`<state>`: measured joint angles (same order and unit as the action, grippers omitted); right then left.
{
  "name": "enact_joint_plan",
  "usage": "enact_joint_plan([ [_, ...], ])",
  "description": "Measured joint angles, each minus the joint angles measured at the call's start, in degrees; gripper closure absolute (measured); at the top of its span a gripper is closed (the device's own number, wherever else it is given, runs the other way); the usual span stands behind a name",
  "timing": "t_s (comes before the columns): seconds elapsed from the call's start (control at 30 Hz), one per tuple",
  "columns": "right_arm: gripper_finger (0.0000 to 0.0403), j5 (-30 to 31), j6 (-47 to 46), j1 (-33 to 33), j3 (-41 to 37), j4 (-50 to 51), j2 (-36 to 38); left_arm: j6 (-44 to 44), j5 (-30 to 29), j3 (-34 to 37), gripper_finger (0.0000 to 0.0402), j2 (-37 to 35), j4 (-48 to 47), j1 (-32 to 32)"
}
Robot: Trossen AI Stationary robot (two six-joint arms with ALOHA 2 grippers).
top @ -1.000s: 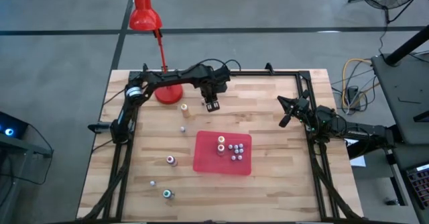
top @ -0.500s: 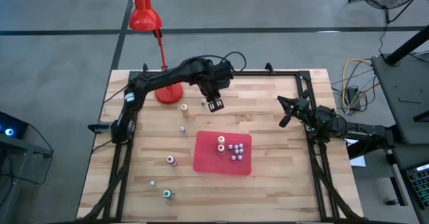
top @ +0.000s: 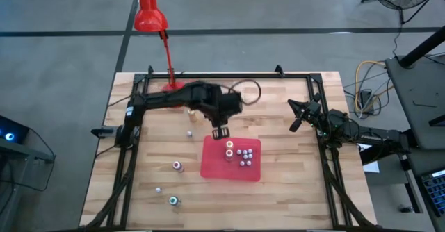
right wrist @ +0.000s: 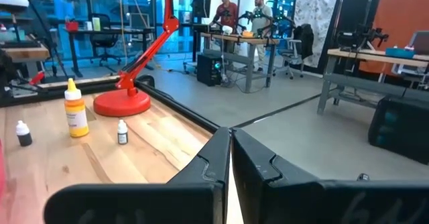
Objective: Pick & Place food coloring
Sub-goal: Put the small red food coloring bottle in the red bin
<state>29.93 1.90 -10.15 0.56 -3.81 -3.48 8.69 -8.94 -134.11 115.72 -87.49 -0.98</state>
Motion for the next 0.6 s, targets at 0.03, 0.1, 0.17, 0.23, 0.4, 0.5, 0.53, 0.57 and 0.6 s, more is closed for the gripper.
enact_joint_plan([
  [0.03,0.0394,0.0,-0.2,0.0,0.0,0.0,0.0,-0.1,-0.1,0.1,0.0356,0.0,0.1,1.0],
  [0.1,0.0394,0.0,-0.7,0.0,0.0,0.0,0.0,-0.7,-0.2,0.2,0.0357,0.0,0.6,2.9],
  [0.17,0.0394,0.0,-0.5,0.0,0.0,0.0,0.0,-1.1,-0.5,0.3,0.0359,0.0,1.8,4.7],
  [0.23,0.0394,0.0,0.0,0.0,0.0,0.0,0.0,-1.4,-0.5,0.3,0.0359,0.0,3.6,6.4],
  [0.4,0.0394,0.0,-0.7,0.0,0.0,0.0,0.0,-1.3,-0.4,0.3,0.036,0.1,7.0,9.4],
  [0.5,0.0394,0.0,0.0,0.0,0.0,0.0,0.0,-0.6,-0.4,0.3,0.036,0.8,8.2,10.0],
  [0.53,0.0394,0.0,0.0,0.0,0.0,0.0,0.0,-0.2,-0.5,0.3,0.036,1.3,8.2,10.2],
  [0.57,0.0394,0.0,-0.1,0.0,0.0,0.0,0.0,0.0,-0.6,0.3,0.036,1.7,8.2,10.5],
  [0.6,0.0394,0.0,-0.5,0.0,0.0,0.0,0.0,0.2,-0.6,0.3,0.036,2.3,8.2,10.7],
])
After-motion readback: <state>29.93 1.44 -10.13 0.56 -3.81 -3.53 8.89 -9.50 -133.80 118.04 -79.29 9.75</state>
